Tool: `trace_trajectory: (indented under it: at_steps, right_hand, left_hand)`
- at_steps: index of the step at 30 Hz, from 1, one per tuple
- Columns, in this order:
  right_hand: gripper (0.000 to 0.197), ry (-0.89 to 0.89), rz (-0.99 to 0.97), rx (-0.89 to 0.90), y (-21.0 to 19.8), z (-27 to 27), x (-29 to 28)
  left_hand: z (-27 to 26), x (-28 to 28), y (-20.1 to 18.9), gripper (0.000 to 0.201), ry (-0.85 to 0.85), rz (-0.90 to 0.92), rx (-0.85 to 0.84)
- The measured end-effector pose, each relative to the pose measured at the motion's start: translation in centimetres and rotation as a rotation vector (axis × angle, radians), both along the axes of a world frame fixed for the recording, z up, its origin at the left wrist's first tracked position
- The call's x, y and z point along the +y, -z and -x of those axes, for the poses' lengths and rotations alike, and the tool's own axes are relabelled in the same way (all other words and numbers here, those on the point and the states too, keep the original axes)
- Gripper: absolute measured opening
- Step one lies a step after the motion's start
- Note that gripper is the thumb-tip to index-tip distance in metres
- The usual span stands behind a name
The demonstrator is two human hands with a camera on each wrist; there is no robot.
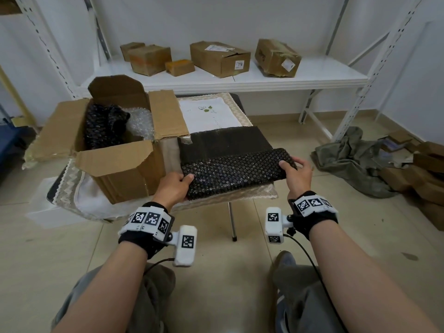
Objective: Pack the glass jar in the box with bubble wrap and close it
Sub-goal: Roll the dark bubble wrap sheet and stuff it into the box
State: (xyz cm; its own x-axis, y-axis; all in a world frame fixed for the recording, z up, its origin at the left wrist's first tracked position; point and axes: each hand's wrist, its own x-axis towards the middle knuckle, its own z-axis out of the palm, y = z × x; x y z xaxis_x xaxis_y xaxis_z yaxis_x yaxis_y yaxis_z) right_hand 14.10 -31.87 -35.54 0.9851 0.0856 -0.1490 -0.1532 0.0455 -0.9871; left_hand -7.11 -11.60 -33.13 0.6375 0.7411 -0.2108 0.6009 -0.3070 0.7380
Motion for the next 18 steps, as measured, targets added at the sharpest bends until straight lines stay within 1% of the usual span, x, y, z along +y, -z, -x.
trace_trajectory:
  at_steps: [3,4,6,7,11,14,16,18]
  right_hand:
    - [0.036,0.035,0.046,0.026,0.6,-0.2,0.3]
    - [0.035,0.045,0.091,0.034,0.7,-0.3,0.3]
    - [0.039,0.063,0.185,0.065,0.7,-0.4,0.4]
    - [0.041,0.059,0.187,0.090,0.7,-0.5,0.4]
    - [0.045,-0.003,0.085,0.147,0.7,-0.1,0.5]
    - [0.042,0.007,0.037,0.166,0.8,-0.3,0.5]
    - [0.040,0.006,-0.028,0.198,0.8,-0.4,0.5]
    - [0.042,0.005,-0.105,0.236,0.8,-0.4,0.4]
  left_hand:
    - [-0.2,-0.3,0.1,0.031,0.013,-0.128,0.055]
    - [-0.2,-0.5,0.1,0.031,0.003,-0.168,0.059]
    - [-0.2,-0.7,0.1,0.038,-0.008,-0.244,0.051]
    - [-0.2,-0.8,0.1,0.038,-0.001,-0.282,0.048]
    - [-0.4,-0.9,0.5,0.023,0.067,-0.377,0.038]
    - [-0.4,-1.1,0.5,0.012,0.153,-0.449,-0.017]
    - [-0.3,-1.2,0.2,0.025,0.212,-0.452,-0.036]
    - [-0.1,-1.4,-0.1,0.047,0.275,-0.453,0.016]
